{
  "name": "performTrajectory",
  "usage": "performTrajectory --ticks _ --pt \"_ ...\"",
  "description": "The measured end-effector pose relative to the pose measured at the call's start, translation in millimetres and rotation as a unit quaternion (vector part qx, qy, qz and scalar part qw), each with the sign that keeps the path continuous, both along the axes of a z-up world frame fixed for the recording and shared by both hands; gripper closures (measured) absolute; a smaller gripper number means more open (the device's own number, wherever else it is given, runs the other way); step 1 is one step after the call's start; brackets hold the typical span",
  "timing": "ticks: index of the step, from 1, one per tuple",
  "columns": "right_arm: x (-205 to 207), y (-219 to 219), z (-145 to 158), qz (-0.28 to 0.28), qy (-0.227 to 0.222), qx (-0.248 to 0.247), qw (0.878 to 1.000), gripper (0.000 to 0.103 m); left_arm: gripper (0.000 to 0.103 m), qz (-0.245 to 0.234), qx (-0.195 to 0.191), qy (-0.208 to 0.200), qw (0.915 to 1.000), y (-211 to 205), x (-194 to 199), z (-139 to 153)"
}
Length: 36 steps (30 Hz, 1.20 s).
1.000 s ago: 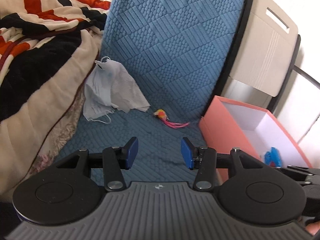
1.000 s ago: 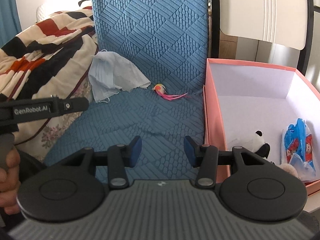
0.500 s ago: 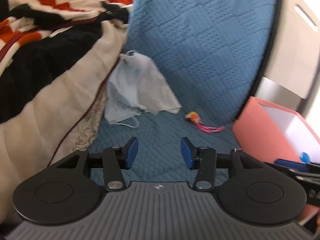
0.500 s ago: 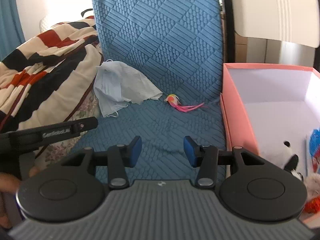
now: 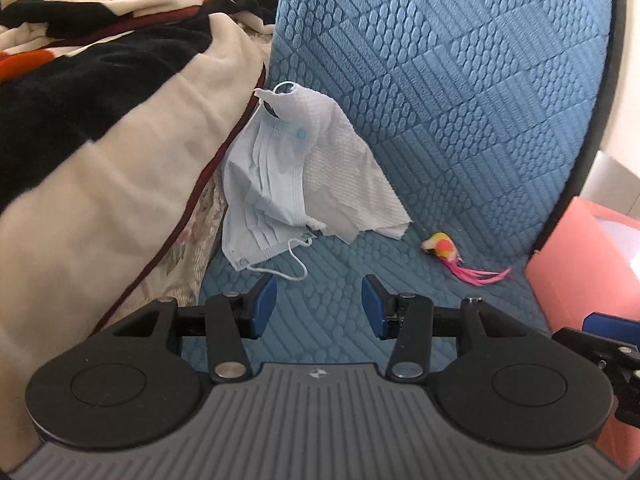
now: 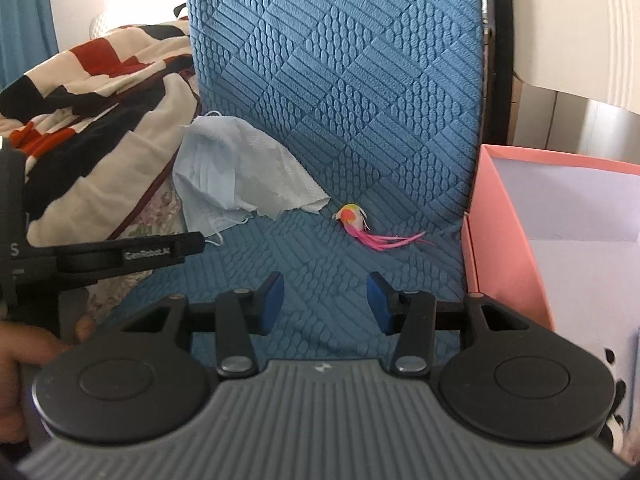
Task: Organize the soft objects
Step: 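Reach the left tool to the blue face mask while the right tool approaches the yellow fluffy toy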
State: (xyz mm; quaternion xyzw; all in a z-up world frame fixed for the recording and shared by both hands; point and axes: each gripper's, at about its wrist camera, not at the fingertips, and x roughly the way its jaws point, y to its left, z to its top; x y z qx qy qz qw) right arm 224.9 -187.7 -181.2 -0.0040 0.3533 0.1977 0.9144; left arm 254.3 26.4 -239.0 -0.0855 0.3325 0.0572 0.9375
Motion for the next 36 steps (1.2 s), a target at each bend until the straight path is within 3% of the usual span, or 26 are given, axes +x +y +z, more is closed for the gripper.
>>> performTrajectory --ticks 12,26,36 --pt "61 31 -22 0.014 0.017 -0.015 1.000 0.054 0.050 0.021 -0.011 0.027 0.9994 3 53 -5" --pt "125 53 -54 0.025 0.027 -0.045 0.998 0.055 0.050 0.061 0.045 0.017 0.9970 9 105 -9" --pt "154 59 -73 0.034 0.025 -0.053 0.998 0.055 0.050 0.115 0.030 0.036 0.9922 20 125 -20"
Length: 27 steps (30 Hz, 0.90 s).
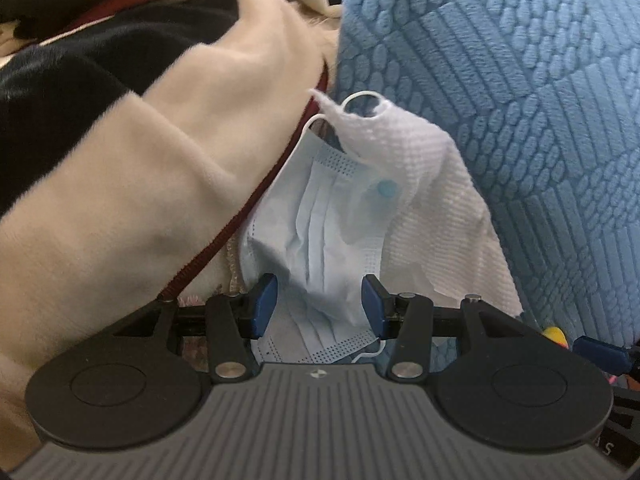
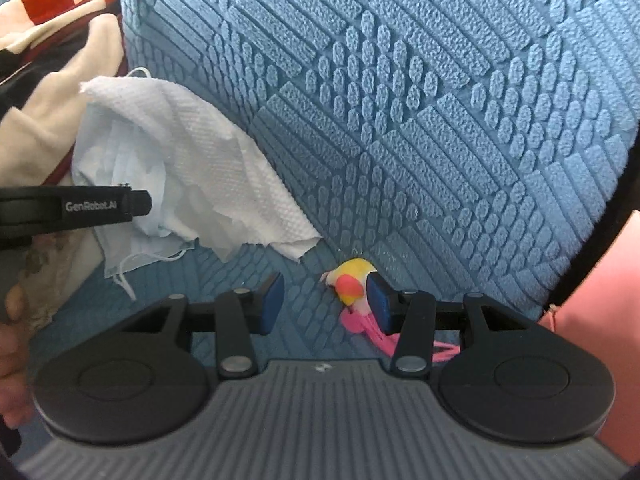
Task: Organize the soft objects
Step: 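Reach the left tool to the blue face mask while the right tool approaches the yellow fluffy toy, then grasp the blue face mask with the left tool while the right tool grasps the yellow fluffy toy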
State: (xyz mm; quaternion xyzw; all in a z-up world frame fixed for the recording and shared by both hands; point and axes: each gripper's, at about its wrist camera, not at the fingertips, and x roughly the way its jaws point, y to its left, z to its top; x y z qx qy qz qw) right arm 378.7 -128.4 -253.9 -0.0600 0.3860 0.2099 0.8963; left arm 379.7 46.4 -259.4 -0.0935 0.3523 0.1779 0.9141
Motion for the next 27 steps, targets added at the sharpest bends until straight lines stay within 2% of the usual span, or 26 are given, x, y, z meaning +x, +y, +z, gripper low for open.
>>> performTrajectory --ticks 7,14,23,26,27 --pt "11 3 -13 0.000 0.003 -0.006 1.000 0.053 0.051 0.012 -0.029 0.014 0.9994 6 6 -8" --pt "15 10 -20 0.007 -0.006 -0.020 1.000 0.054 0.052 0.013 -0.034 0.022 0.9991 13 14 -19" --pt "20 11 -23 0.004 -0.001 -0.054 0.999 0.054 0.069 0.020 -0.073 0.028 0.9967 19 19 -35" --pt "23 11 -29 0.009 0.011 -0.049 0.999 0.054 0.080 0.022 -0.077 0.025 0.9965 21 22 -37" --pt "23 11 -31 0.011 0.013 -0.048 0.999 0.054 0.089 0.025 -0.081 0.021 0.9962 25 22 -38"
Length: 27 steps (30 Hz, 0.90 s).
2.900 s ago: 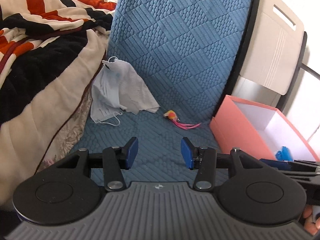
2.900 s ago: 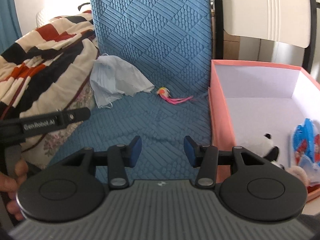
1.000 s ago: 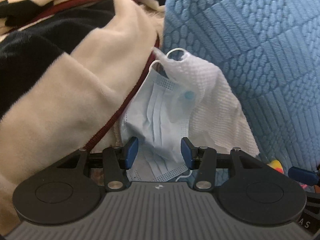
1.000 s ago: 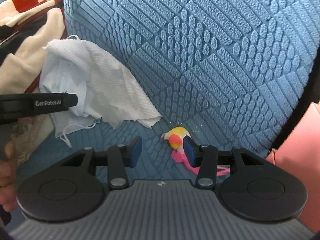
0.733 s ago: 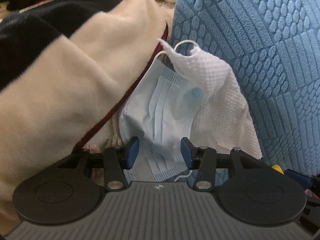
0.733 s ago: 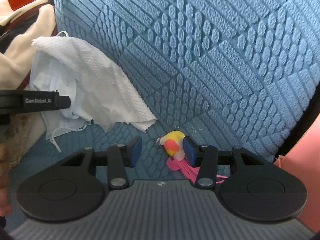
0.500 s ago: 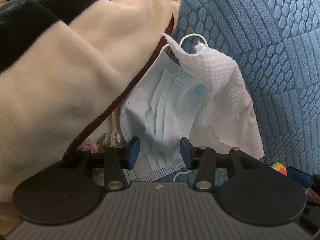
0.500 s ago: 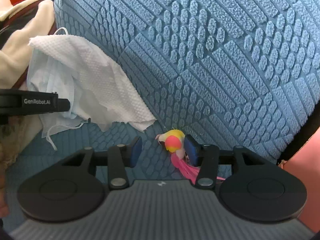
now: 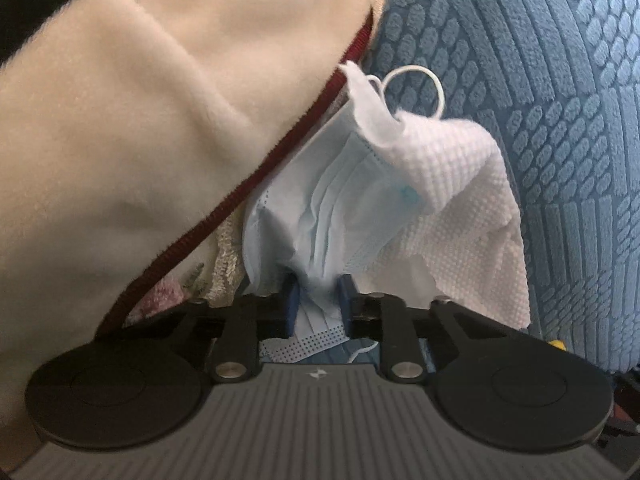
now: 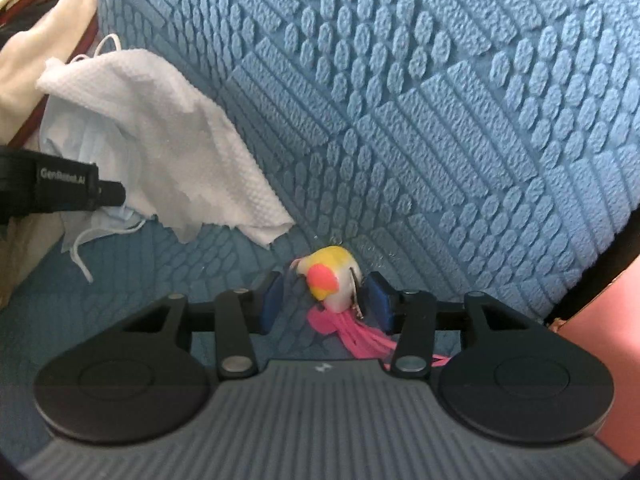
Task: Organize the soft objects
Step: 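Grasp the blue face mask with the left tool while the right tool grasps the yellow fluffy toy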
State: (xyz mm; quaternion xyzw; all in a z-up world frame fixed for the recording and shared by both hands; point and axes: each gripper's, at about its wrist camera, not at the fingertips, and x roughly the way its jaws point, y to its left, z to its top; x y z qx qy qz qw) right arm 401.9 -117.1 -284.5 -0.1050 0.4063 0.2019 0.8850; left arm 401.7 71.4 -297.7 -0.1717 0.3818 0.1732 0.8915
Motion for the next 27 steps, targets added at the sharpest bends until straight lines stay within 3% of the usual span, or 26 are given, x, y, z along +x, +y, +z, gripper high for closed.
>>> performTrajectory --ticks 4,8,27 --pt "5 -1 -4 -0.001 0.013 0.013 1.000 0.055 0.095 -0.002 -0.017 -0.014 0.9998 12 1 0" --pt "9 -11 -1 -0.006 0.013 0.014 1.000 0.069 0.096 -0.009 -0.020 -0.024 0.9995 14 -4 6" --pt "-29 -21 42 -0.012 0.000 0.024 1.000 0.070 0.098 -0.052 -0.056 -0.045 0.9961 0 -70 52"
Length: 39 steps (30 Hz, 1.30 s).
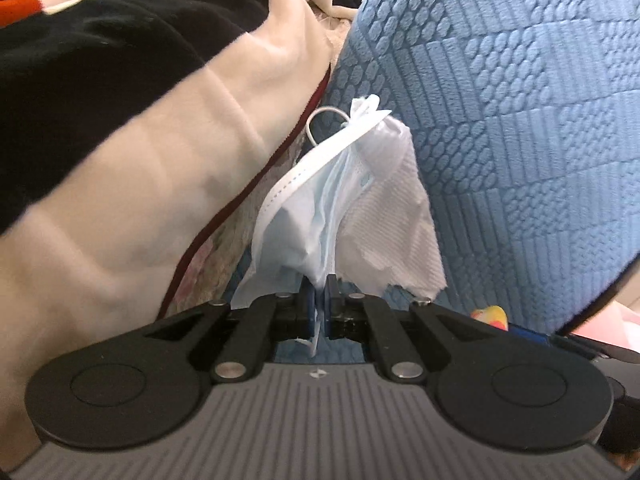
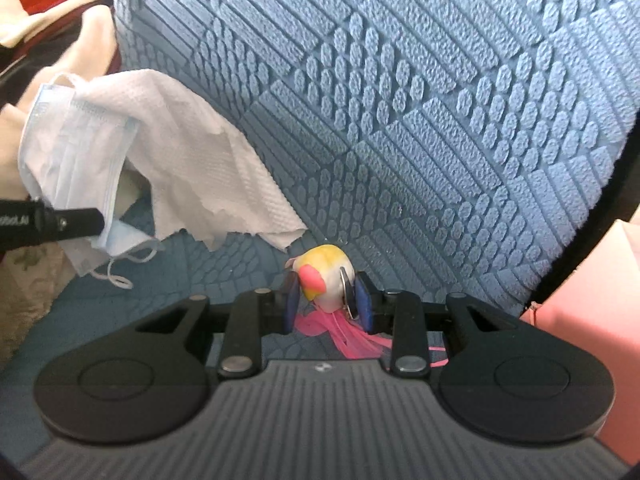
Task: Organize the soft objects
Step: 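Grasp the blue face mask with the left tool while the right tool grasps the yellow fluffy toy, then lift the face mask with the left tool while the right tool lifts the fluffy toy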
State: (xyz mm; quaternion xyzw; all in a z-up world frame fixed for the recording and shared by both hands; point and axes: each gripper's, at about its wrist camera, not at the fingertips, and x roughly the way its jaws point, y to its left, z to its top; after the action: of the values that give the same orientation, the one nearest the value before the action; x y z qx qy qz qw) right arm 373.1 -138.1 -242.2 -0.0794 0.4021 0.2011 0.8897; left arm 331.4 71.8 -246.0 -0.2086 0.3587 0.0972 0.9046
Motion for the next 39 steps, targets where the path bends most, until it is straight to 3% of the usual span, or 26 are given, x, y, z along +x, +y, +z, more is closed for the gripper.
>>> performTrajectory --ticks 15,39 --pt "-54 -4 28 -0.009 -0.004 0.007 1.000 0.070 0.098 -0.021 -0.048 0.007 0.9986 -16 -57 24" --pt "-138 -31 51 -0.032 0.004 0.011 0.999 0.070 0.098 -0.058 -0.121 0.050 0.9897 -49 -158 27"
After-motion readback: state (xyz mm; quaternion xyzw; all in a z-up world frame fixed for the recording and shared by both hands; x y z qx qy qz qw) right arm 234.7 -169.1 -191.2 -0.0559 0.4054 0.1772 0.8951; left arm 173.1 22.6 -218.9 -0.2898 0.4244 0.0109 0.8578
